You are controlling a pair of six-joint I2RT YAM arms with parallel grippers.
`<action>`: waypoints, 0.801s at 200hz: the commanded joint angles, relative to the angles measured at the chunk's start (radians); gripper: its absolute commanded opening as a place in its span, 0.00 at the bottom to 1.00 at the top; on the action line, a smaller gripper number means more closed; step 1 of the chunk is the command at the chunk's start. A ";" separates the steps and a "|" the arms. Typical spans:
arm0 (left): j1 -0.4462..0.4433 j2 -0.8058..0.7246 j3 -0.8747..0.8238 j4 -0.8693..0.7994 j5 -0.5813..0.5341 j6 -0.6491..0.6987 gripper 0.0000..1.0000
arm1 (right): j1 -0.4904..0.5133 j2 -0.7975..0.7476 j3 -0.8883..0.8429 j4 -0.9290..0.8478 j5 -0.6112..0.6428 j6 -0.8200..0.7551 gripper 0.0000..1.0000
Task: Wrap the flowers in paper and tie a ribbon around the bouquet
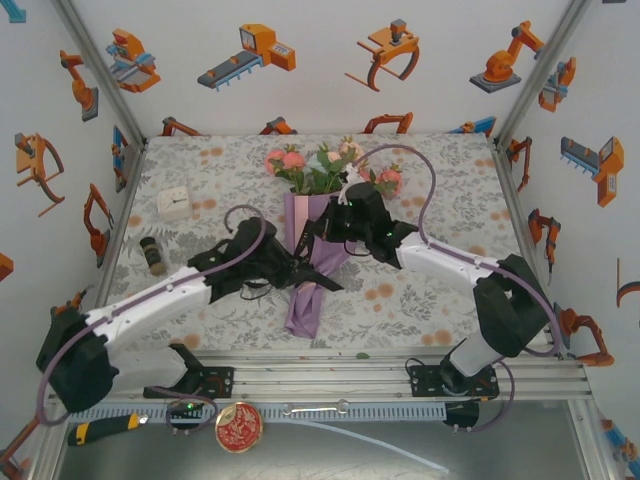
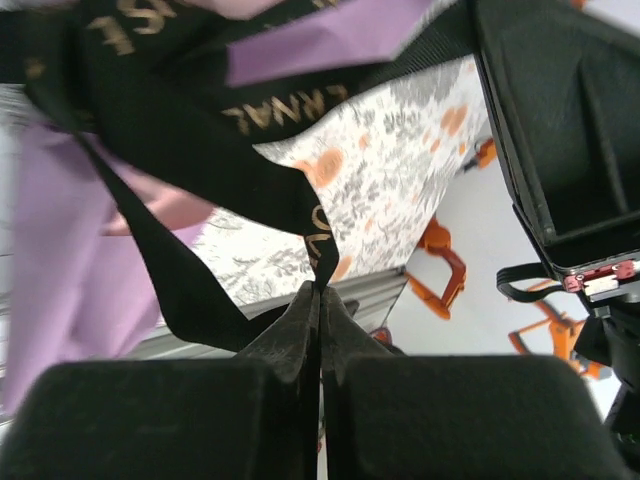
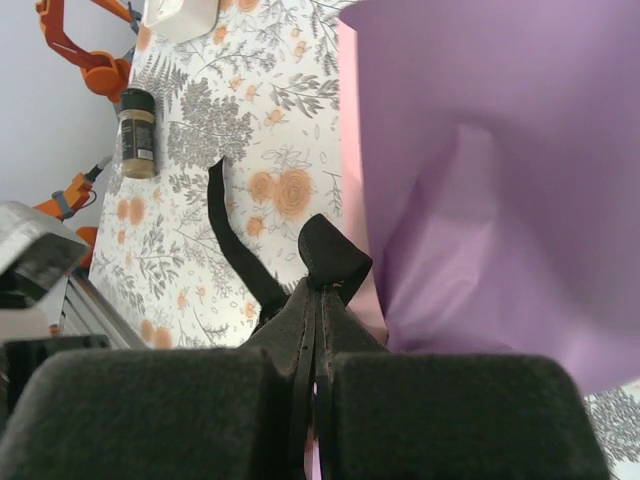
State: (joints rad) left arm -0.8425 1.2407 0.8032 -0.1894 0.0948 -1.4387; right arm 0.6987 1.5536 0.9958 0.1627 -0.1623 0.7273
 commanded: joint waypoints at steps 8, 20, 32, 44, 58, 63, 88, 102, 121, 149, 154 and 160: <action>-0.051 0.101 0.008 0.151 0.038 0.018 0.25 | -0.019 -0.068 -0.031 0.000 -0.002 -0.023 0.00; -0.055 0.111 0.011 0.140 0.030 0.073 0.40 | -0.020 -0.086 -0.034 -0.015 -0.019 -0.052 0.00; -0.055 0.095 0.028 0.087 -0.006 0.150 0.51 | -0.019 -0.100 -0.040 -0.025 -0.038 -0.075 0.00; -0.055 0.065 0.046 0.037 -0.053 0.246 0.58 | -0.019 -0.110 -0.045 -0.032 -0.049 -0.087 0.00; -0.054 0.015 0.051 0.022 -0.092 0.346 0.66 | -0.019 -0.118 -0.058 -0.024 -0.072 -0.100 0.00; -0.052 -0.004 0.049 0.027 -0.099 0.382 0.68 | -0.019 -0.116 -0.061 -0.018 -0.085 -0.106 0.00; -0.039 -0.097 0.050 0.036 -0.107 0.508 0.72 | -0.018 -0.098 -0.064 0.001 -0.160 -0.130 0.00; -0.023 -0.150 0.050 0.028 -0.105 0.548 0.73 | -0.016 -0.080 -0.054 0.001 -0.209 -0.140 0.00; 0.007 -0.218 0.051 -0.032 -0.162 0.563 0.73 | -0.005 -0.052 -0.033 0.003 -0.261 -0.152 0.00; 0.119 -0.290 0.054 -0.259 -0.303 0.360 0.64 | 0.033 -0.006 0.005 0.003 -0.299 -0.193 0.00; 0.151 -0.295 0.051 -0.292 -0.295 0.316 0.64 | 0.040 0.003 0.010 0.009 -0.311 -0.196 0.00; 0.185 -0.304 0.039 -0.296 -0.269 0.282 0.64 | 0.048 0.014 0.015 0.019 -0.326 -0.200 0.00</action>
State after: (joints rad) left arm -0.7620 0.9657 0.8387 -0.2844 -0.1062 -1.0027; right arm 0.7124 1.5311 0.9543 0.1459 -0.4068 0.5777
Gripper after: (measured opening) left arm 0.649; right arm 0.003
